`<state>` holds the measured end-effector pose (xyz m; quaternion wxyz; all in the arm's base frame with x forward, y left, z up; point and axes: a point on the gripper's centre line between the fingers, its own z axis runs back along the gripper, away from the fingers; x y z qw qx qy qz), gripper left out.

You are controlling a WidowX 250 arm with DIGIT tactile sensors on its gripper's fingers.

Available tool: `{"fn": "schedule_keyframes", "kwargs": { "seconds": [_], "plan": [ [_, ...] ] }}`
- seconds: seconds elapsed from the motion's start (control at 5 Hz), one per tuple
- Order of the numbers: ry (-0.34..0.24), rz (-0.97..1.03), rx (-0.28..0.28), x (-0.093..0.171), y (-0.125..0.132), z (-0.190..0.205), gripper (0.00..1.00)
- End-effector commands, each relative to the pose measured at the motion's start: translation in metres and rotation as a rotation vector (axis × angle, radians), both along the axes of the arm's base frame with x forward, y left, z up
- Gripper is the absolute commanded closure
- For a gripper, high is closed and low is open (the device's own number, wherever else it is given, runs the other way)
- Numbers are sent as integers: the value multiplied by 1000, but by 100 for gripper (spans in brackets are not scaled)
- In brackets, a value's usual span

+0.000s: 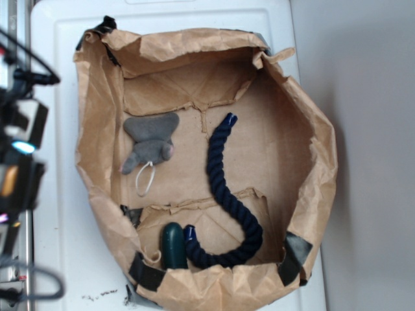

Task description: Grab the gray animal.

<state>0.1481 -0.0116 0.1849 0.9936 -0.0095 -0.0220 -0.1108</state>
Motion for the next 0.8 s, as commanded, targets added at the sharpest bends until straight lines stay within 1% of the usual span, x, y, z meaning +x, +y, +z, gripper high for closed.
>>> {"fn": "schedule_keyframes", "kwargs": {
  "seconds": [0.0,0.2,0.4,0.6],
  "plan": [
    [-51,-1,-3,46,-12,11,0],
    [-70,-100,-14,60,-28,7,0],
    [-83,-225,-25,82,-34,-4,0],
    [-79,-360,-77,103,-18,-21,0]
  ]
}}
